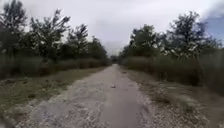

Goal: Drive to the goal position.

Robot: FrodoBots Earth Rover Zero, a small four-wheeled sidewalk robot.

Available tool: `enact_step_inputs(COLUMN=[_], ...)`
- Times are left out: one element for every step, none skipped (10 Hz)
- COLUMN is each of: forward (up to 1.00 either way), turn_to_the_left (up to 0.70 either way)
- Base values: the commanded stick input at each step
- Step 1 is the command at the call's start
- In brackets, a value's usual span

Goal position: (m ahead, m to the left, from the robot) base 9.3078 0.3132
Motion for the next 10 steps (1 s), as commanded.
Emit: enact_step_inputs(forward=[0.50, 0.50, 0.50, 0.50, 0.50, 0.50, 0.50, 0.50, 0.50, 0.50], turn_to_the_left=[0.00, 0.00, 0.00, 0.00, 0.00, 0.00, 0.00, 0.00, 0.00, 0.00])
